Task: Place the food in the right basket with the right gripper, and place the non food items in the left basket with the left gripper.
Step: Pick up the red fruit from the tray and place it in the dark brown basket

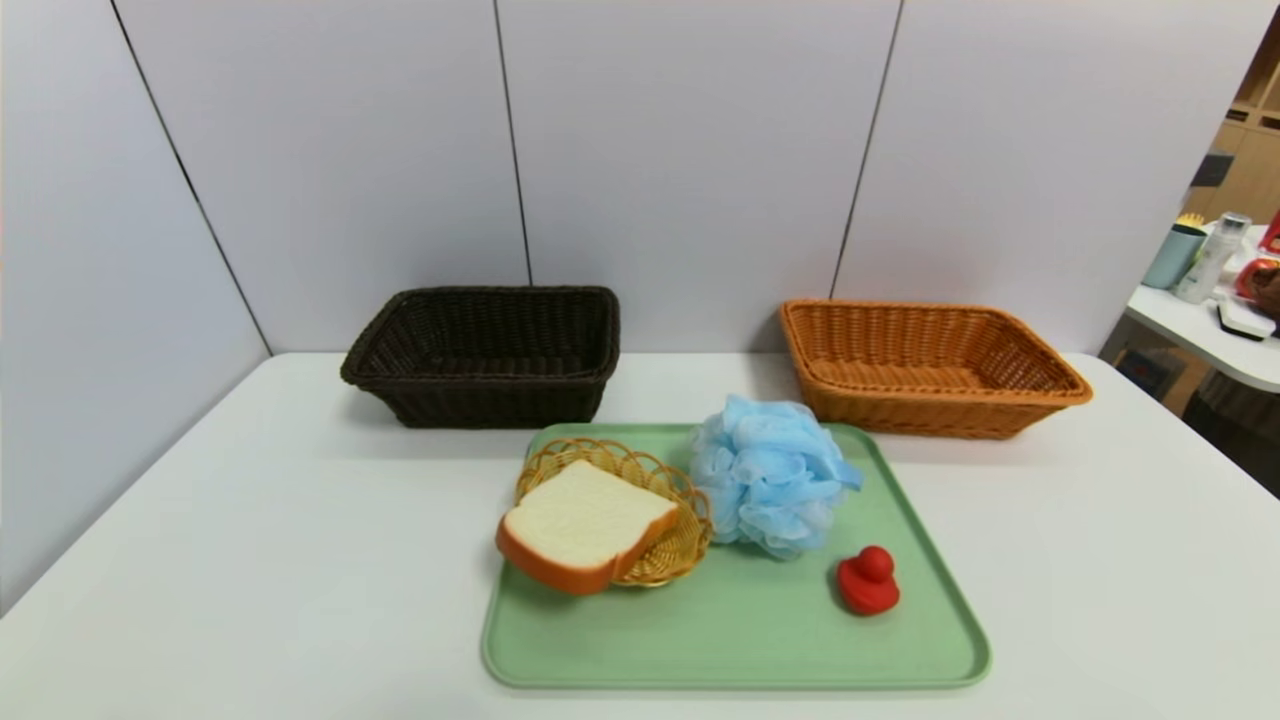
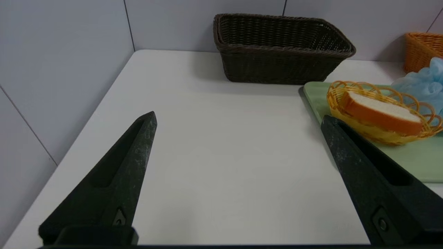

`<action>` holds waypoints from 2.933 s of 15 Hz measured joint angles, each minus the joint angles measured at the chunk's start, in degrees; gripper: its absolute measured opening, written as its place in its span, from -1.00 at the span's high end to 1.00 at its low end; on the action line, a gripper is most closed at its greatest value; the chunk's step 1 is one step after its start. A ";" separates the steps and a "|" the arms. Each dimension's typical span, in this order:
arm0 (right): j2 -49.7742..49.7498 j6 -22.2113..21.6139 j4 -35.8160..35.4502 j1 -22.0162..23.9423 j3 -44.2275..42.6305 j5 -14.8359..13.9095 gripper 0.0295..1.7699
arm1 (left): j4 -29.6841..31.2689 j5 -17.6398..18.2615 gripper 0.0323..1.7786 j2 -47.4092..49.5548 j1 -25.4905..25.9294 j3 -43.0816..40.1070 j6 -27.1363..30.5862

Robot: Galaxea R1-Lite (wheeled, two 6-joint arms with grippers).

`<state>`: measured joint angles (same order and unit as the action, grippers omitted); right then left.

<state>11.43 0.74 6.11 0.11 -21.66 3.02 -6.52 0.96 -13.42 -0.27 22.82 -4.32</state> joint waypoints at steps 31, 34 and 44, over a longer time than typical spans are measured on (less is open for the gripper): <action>47.93 -5.18 -4.24 -21.41 -13.67 -0.41 -0.92 | 16.75 -7.79 -0.90 -51.93 -23.91 9.14 -8.69; 49.97 -5.18 -4.33 -26.95 -12.65 -0.77 -0.92 | 16.66 -7.68 -0.90 -51.93 -24.00 9.14 -8.45; 58.47 -4.10 -4.85 -35.78 -10.20 -0.66 -0.92 | 16.30 -7.66 -0.90 -50.21 -24.17 8.13 -8.35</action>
<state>69.90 -3.35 1.26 -35.67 -31.87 2.36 9.78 -6.69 -63.63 -24.44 30.95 -12.67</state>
